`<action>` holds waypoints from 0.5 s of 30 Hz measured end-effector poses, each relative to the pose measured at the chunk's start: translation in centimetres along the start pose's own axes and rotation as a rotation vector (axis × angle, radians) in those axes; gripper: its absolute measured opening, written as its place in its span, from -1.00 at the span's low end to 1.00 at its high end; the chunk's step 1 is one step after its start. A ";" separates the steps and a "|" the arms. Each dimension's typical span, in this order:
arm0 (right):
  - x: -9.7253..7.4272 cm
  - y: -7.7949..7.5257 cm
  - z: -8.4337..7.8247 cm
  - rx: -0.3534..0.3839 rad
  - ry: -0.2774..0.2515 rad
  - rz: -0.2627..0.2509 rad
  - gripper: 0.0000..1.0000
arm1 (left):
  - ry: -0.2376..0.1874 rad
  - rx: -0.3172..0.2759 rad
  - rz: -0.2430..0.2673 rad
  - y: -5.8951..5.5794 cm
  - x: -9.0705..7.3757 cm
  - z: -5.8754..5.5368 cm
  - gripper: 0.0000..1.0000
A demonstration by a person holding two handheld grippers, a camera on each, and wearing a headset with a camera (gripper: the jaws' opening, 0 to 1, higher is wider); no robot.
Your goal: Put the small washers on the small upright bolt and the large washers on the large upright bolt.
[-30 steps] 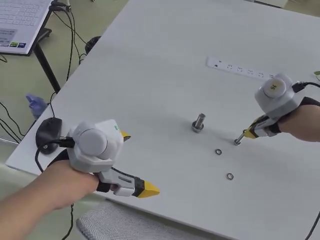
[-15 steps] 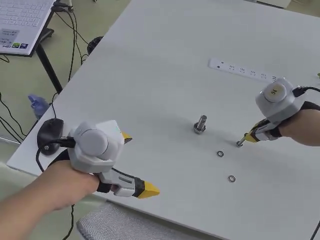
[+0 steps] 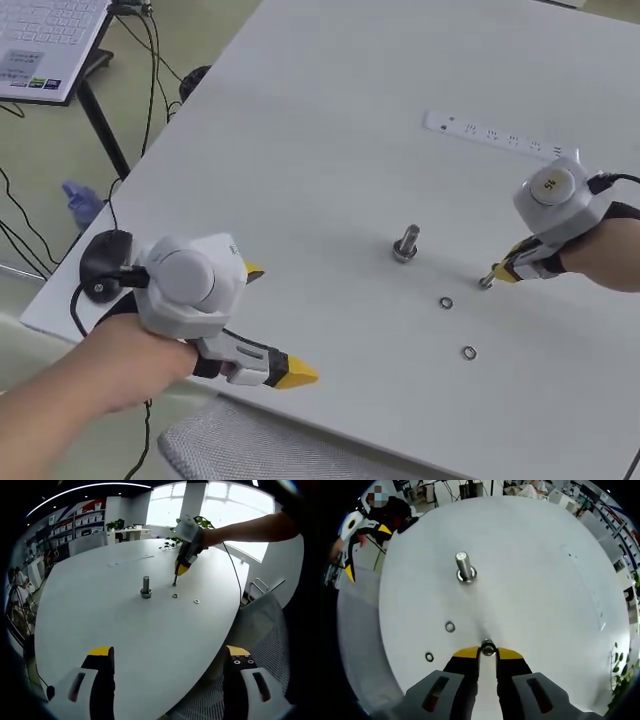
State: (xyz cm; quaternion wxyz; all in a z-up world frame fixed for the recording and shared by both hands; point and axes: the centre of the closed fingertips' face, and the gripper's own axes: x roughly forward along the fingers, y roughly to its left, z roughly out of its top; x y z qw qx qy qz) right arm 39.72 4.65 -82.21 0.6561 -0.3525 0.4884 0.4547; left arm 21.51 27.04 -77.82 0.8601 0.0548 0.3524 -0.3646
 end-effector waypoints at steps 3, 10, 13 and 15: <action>0.4 0.0 0.0 0.000 0.000 0.003 -0.75 | 0.006 -0.003 -0.001 0.0 0.0 -0.1 0.79; 1.3 0.1 -0.4 -0.012 0.009 -0.001 -0.75 | 0.011 -0.007 -0.004 -0.1 0.2 -0.3 0.78; 1.8 0.0 -0.6 -0.021 0.013 -0.007 -0.75 | 0.012 -0.006 -0.005 0.0 0.1 -0.3 0.77; 2.1 0.0 -0.7 -0.028 0.016 -0.011 -0.75 | 0.015 -0.009 -0.004 0.1 0.1 -0.4 0.77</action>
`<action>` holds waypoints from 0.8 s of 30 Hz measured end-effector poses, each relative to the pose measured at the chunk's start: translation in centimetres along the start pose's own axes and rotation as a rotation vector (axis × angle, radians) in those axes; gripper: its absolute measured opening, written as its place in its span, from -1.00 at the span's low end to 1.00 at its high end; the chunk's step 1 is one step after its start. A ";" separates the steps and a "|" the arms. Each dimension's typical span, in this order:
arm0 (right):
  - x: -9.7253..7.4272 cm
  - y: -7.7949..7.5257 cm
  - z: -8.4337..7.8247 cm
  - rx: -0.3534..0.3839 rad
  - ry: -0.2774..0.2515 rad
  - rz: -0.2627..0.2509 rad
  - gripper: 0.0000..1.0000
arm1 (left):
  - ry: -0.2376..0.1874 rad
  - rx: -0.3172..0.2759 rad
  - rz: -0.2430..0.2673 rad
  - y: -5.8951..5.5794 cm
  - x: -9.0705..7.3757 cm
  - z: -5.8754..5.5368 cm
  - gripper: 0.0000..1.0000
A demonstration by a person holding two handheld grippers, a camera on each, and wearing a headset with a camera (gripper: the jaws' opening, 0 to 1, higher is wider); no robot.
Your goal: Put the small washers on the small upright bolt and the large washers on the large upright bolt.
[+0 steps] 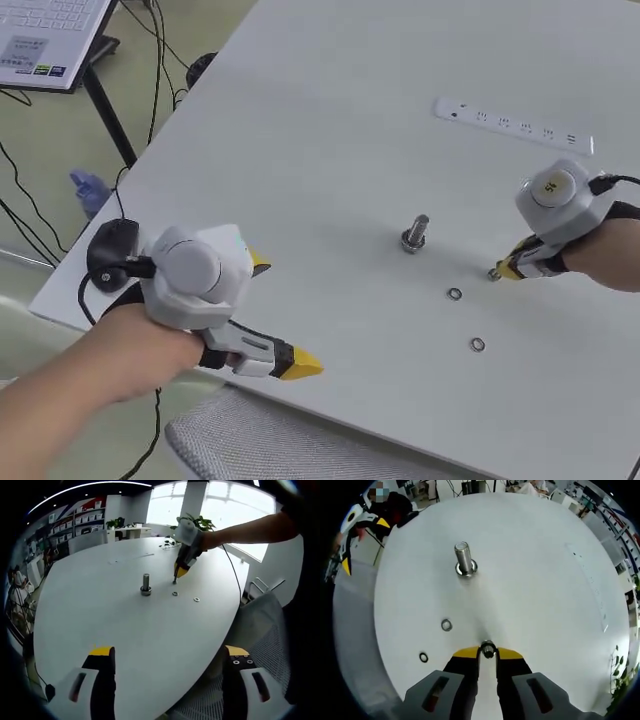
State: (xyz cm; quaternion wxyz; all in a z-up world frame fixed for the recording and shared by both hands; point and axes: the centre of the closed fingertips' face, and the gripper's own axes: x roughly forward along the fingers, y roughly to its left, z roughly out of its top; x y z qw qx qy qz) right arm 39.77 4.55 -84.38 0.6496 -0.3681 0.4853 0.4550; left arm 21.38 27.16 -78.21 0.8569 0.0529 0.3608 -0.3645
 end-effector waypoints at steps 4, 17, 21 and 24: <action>0.5 0.0 -0.1 -0.003 0.005 0.000 -0.75 | 0.008 -0.001 0.000 0.0 -0.1 -0.2 0.75; 1.3 -0.2 0.1 -0.007 0.013 -0.001 -0.74 | 0.020 -0.004 0.002 0.1 -0.2 -0.6 0.73; 1.4 -0.2 0.1 -0.014 0.014 -0.004 -0.74 | 0.023 -0.004 0.000 0.0 -0.2 -0.5 0.72; 1.5 -0.1 0.0 -0.011 0.015 -0.004 -0.74 | 0.018 0.001 0.008 0.0 -0.3 -0.3 0.71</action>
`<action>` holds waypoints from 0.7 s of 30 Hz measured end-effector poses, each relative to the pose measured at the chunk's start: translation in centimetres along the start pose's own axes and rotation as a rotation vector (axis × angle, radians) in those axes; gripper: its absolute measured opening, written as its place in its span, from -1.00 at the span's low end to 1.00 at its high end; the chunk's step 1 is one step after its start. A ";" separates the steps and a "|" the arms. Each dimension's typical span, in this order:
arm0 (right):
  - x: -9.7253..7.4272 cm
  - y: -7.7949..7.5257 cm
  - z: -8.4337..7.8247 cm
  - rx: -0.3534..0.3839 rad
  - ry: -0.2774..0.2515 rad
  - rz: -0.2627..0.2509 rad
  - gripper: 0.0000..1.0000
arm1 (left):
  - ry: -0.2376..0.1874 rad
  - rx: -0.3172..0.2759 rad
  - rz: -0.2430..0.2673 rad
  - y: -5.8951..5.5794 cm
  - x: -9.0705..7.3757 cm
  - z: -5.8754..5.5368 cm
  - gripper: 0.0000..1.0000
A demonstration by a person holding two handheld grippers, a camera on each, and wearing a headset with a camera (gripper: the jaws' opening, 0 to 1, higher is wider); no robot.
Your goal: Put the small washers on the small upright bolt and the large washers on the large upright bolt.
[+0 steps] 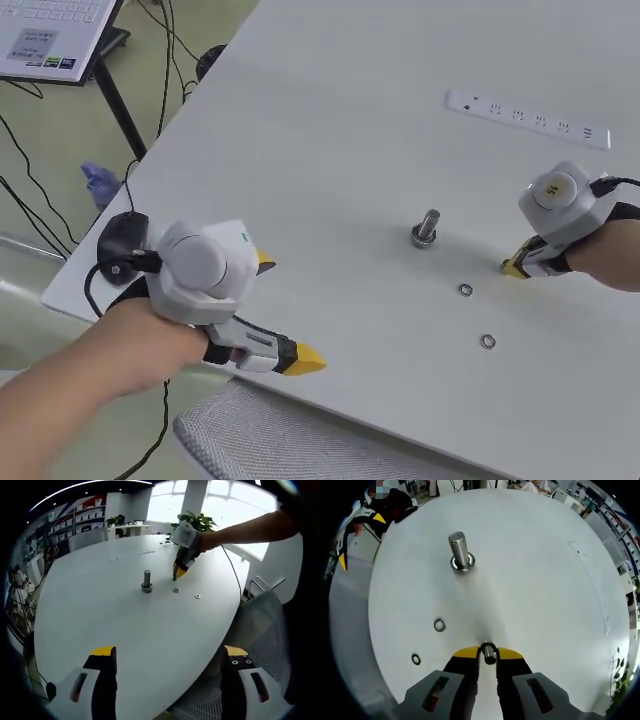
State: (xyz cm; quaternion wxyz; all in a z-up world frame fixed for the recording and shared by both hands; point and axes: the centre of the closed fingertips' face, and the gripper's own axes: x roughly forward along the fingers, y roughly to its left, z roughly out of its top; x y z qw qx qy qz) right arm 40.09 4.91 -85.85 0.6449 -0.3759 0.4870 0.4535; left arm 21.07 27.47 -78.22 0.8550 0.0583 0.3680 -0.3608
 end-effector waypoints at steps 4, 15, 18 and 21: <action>0.1 0.1 0.0 0.000 0.000 0.000 -0.74 | -0.016 -0.005 0.003 0.2 0.0 0.4 0.71; 0.1 0.2 0.0 0.001 -0.002 0.006 -0.74 | 0.000 0.000 -0.007 -0.1 0.1 0.0 0.69; 0.1 0.1 0.0 0.001 -0.002 0.005 -0.74 | 0.005 0.000 -0.010 -0.1 0.1 -0.1 0.68; 0.1 0.1 0.0 -0.002 -0.003 0.002 -0.74 | 0.004 0.001 -0.011 -0.1 0.1 -0.1 0.68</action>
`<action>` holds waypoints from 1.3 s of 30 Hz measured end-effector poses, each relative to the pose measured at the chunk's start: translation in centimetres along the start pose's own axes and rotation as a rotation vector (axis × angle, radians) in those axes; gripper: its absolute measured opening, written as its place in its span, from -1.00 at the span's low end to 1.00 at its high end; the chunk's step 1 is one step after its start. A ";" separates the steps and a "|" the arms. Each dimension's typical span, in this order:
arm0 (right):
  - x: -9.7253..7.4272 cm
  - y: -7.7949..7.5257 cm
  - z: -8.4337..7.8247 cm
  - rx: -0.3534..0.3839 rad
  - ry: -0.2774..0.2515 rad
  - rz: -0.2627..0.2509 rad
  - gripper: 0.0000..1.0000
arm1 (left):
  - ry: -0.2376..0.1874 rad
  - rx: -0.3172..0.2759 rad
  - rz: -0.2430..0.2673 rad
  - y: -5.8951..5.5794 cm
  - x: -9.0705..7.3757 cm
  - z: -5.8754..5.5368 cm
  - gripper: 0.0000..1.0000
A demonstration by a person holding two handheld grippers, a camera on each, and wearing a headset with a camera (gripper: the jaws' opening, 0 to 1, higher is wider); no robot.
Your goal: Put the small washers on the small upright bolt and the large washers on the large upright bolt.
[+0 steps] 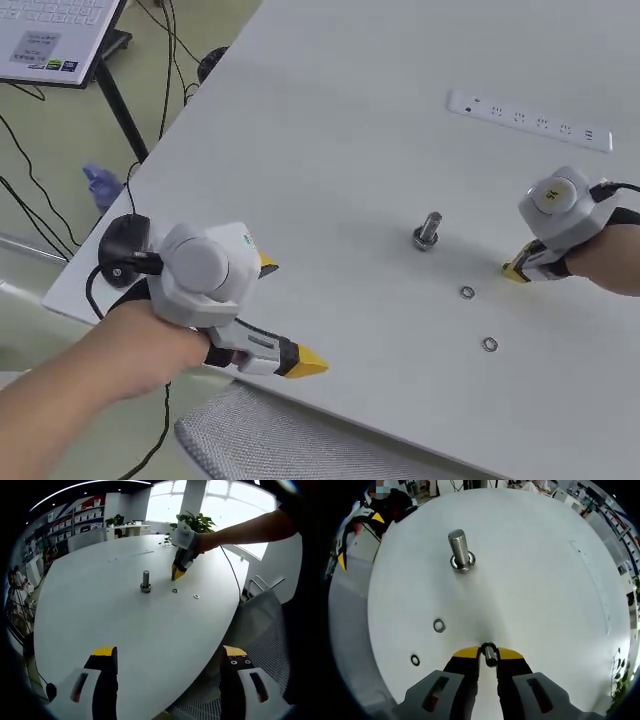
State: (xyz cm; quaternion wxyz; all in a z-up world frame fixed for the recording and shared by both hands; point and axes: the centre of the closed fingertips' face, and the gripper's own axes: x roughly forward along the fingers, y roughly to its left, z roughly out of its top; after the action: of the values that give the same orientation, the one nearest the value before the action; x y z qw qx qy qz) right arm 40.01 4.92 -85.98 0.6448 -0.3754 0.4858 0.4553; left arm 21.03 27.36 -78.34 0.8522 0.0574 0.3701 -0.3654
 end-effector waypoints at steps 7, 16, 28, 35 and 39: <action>-0.1 -0.1 0.0 -0.006 -0.005 -0.006 -0.72 | -0.005 0.003 0.001 0.1 -0.1 0.3 0.68; -0.5 -0.1 0.1 -0.010 -0.007 0.007 -0.59 | -0.002 0.008 0.003 0.1 -0.3 0.2 0.67; -2.1 -0.2 0.6 -0.019 -0.026 0.004 -0.51 | -0.002 0.012 0.002 -0.2 -0.3 0.2 0.65; -3.2 -0.1 1.3 -0.036 -0.044 -0.003 -0.48 | -0.001 0.023 0.000 -0.4 -0.4 0.4 0.64; -3.8 -0.3 1.7 -0.041 -0.051 -0.010 -0.47 | -0.008 0.026 0.002 -0.5 -0.6 0.7 0.64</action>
State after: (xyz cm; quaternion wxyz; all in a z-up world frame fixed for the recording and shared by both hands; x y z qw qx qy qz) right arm 40.32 5.58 -81.88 0.6513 -0.3792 0.4578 0.4716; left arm 20.83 27.11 -77.39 0.8532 0.0676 0.3618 -0.3696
